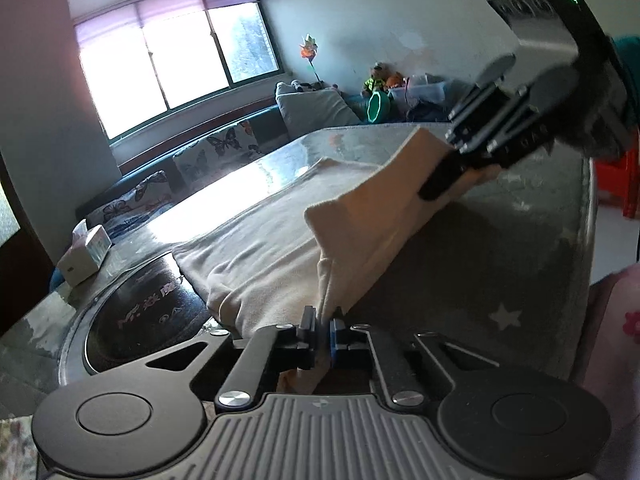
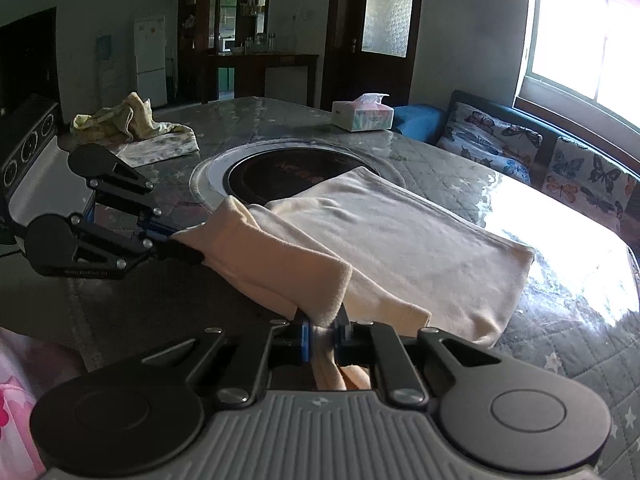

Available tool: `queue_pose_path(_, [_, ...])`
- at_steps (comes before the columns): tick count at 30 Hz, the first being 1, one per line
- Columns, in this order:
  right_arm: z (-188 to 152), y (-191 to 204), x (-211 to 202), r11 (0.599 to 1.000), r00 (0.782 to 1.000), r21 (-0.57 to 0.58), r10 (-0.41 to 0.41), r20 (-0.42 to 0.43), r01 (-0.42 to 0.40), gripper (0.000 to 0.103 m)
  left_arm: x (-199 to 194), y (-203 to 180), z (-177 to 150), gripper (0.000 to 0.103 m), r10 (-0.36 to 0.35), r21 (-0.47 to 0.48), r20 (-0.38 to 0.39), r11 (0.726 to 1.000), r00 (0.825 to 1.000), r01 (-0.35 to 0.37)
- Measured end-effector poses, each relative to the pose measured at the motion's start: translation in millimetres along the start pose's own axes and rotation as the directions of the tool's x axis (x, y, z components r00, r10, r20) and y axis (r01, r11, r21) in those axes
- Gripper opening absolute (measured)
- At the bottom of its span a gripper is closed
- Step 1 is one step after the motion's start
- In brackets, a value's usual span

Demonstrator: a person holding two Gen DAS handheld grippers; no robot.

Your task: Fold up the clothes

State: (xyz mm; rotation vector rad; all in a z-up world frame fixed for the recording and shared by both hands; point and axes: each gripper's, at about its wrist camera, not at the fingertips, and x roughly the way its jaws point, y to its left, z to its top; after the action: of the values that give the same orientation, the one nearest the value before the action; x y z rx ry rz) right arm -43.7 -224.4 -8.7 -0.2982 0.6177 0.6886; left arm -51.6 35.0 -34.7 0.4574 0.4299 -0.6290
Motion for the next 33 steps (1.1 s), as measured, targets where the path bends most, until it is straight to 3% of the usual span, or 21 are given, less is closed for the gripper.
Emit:
queue_pose_path(11, [-10.6,12.7,-48.4,0.999,0.999,-0.012,0.035,0.017,-0.035,0.009,-44.3,-23.1,14.6,0.007,-0.042,0.014,0.035,0.999,0.998,0.042])
queue_pose_path(21, [-28.9,40.5,-108.8,0.983,0.980,0.022,0.183,-0.076,-0.182,0.009,-100.0,-53.3,16.9,0.006,-0.138,0.009,0.020,0.990,0.990,0.138])
queue_pose_path(26, [-20.0,43.1,-123.3,0.984,0.982,0.000,0.175,-0.069,-0.176,0.009,-99.4,-48.8,24.4,0.006,-0.124,0.014,0.039,0.992,0.992,0.123])
queue_pose_path(33, [9.4,10.5,-109.9,0.989,0.988,0.000,0.148,-0.052,-0.148,0.008,-70.2,-27.1,43.2,0.006,-0.094,0.030,0.069,0.995,0.993,0.092])
